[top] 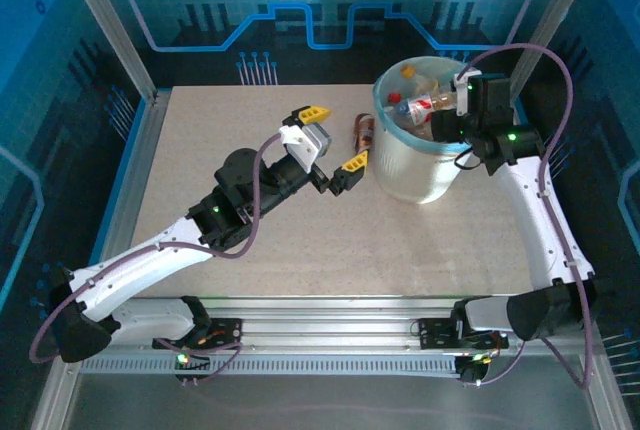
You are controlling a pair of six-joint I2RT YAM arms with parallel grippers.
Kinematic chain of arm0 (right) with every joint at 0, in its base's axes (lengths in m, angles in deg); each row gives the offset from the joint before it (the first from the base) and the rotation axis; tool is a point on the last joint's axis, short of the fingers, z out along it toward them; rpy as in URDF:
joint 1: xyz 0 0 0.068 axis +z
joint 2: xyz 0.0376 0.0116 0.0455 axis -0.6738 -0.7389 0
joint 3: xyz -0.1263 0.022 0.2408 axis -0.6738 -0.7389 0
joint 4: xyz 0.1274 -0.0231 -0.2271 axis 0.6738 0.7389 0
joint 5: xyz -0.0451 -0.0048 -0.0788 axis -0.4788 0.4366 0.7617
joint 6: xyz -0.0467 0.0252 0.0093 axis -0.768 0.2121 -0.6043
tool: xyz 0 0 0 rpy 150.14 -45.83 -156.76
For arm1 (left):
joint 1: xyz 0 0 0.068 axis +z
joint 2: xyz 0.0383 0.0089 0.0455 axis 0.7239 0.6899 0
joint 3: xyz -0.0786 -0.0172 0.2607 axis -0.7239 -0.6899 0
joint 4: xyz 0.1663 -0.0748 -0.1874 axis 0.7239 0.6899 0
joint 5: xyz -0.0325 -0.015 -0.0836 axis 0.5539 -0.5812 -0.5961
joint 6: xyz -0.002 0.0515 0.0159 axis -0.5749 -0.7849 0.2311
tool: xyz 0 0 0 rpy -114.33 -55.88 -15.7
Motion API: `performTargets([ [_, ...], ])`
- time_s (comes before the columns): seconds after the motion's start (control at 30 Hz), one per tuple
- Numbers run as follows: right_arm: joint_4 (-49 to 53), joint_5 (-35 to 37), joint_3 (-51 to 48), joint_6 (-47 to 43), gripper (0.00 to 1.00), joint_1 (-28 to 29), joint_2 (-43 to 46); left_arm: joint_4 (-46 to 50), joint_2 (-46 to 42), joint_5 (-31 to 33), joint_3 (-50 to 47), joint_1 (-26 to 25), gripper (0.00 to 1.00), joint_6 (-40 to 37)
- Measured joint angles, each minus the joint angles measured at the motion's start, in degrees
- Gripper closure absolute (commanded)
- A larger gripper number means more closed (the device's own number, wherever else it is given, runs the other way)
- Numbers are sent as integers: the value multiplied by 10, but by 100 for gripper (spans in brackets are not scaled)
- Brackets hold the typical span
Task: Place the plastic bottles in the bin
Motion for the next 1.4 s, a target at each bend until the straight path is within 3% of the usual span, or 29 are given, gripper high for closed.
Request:
performTargets([
  [0.23, 14, -10, 49, 35, 15, 0, -1, 13, 0, 0, 0, 0, 1, 0],
  [0.37, 19, -11, 56, 40, 38, 1, 18, 17, 0, 0, 0, 2, 1, 0],
  [0.53, 17, -20, 42, 45, 60, 1, 53, 17, 0, 0, 0, 3, 1, 0],
  [0.67, 10, -43, 7, 51, 63, -7, 60, 17, 0, 0, 0, 4, 1, 0],
  [1.0, -52, -76, -31, 64, 60, -47, 39, 27, 0, 2, 0, 8, 1, 1],
  [1.23, -29, -98, -7, 80, 24, -48, 32, 45, 1, 39, 0, 29, 1, 42],
  [1.4, 0, -99, 21, 90, 16, -45, 35, 109, 38, 62, 18, 107, 1, 146],
])
